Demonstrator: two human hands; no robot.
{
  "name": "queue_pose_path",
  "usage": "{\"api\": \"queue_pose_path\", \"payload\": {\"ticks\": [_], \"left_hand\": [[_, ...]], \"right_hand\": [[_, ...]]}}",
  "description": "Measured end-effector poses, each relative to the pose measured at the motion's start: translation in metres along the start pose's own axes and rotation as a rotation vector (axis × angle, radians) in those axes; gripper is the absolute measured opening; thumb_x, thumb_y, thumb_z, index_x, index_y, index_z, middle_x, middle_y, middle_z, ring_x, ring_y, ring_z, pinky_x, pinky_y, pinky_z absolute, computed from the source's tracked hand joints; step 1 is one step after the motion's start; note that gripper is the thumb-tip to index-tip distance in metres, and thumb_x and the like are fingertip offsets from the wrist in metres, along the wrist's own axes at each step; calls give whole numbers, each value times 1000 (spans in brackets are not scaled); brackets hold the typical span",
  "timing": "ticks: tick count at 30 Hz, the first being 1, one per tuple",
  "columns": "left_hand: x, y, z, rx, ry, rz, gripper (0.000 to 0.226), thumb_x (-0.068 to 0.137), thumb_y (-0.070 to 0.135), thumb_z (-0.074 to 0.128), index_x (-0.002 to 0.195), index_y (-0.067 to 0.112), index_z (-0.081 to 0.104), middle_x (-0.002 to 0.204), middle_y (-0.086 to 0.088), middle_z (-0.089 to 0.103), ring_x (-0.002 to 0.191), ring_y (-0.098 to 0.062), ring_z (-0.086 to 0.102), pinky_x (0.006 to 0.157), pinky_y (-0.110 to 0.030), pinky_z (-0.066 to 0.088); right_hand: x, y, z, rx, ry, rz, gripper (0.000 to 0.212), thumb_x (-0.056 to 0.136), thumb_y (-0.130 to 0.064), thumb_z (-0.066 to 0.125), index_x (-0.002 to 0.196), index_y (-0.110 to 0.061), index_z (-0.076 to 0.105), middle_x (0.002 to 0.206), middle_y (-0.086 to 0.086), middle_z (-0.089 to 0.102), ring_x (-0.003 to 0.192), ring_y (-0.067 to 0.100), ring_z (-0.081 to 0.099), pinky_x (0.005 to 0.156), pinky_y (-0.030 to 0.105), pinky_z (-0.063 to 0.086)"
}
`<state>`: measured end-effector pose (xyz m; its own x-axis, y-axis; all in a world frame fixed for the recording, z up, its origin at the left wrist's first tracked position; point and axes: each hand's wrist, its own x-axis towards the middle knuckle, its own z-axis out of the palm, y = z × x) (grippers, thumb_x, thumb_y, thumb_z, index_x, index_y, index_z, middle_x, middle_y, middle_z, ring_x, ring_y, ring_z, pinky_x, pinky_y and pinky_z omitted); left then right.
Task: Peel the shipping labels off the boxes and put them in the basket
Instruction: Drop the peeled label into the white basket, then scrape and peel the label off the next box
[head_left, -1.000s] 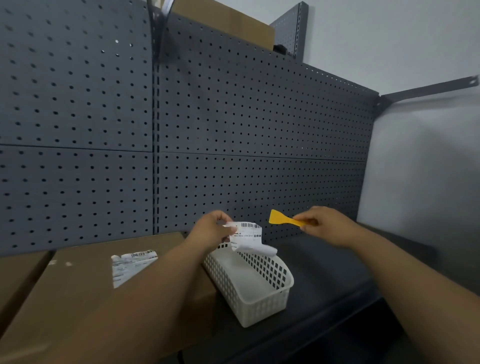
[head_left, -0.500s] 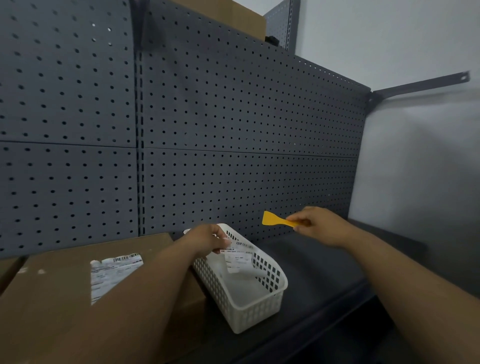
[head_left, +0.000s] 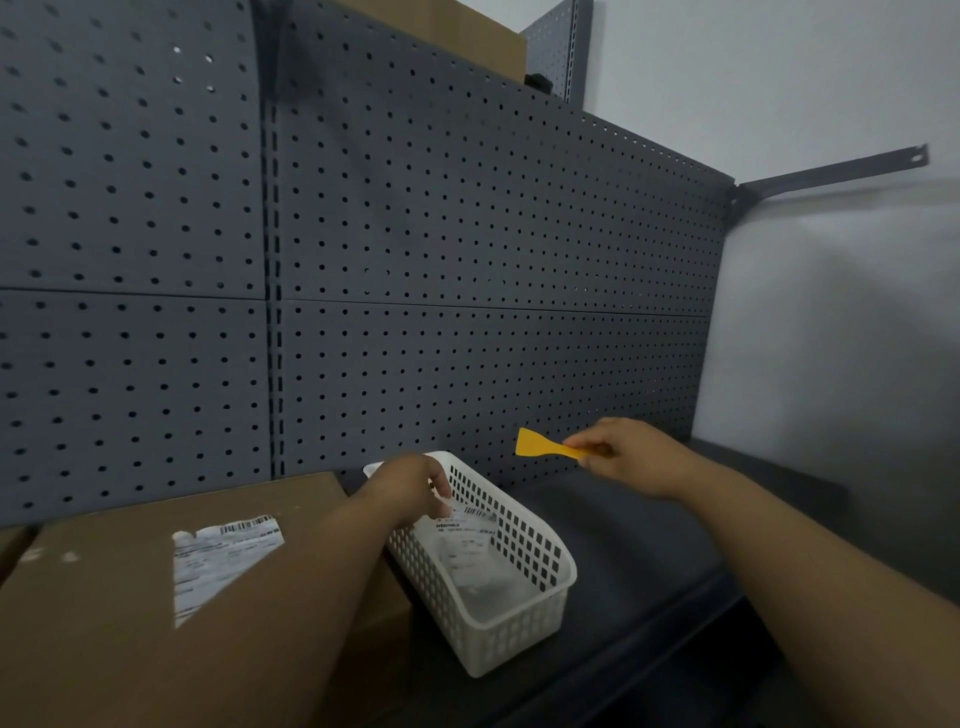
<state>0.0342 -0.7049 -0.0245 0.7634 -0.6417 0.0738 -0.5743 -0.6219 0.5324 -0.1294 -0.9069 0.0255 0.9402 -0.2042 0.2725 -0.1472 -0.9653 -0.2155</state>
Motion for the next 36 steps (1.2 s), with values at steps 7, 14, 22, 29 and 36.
{"api": "queue_pose_path", "payload": {"ticks": [7,14,22,29,36], "left_hand": [[0,2,-1,65,-1,-6,26,79,20,72,67,20,50,101,0,65,72,-8,53,49,-14,37],[-7,11,-3,100,-54,-21,28,90,26,59,105,3,66,121,-11,64,103,-23,60,87,-29,46],[-12,7,-13,9,25,15,14,91,21,58,80,13,58,91,-6,54,81,-17,49,73,-25,40],[-39,-15,-44,-40,215,18,11,89,24,60,86,13,62,82,2,60,78,-12,53,70,-24,42],[-103,-59,-92,26,399,-64,18,89,27,59,76,15,57,70,2,56,61,-10,48,52,-21,36]], "right_hand": [[2,-1,0,3,-2,-1,33,92,-21,53,124,-24,59,101,0,53,94,14,51,87,26,40],[5,-1,4,4,-7,-4,34,92,-22,54,125,-24,58,92,-11,46,89,8,47,82,23,35],[5,-8,5,21,-13,-24,31,91,-21,54,121,-25,61,90,-7,49,88,12,50,81,26,38],[9,-36,7,34,-20,-81,31,91,-21,54,121,-26,61,95,-2,52,93,18,53,85,31,43],[12,-98,15,47,-27,-197,34,93,-21,53,127,-23,57,112,0,53,106,19,52,88,28,38]]}}
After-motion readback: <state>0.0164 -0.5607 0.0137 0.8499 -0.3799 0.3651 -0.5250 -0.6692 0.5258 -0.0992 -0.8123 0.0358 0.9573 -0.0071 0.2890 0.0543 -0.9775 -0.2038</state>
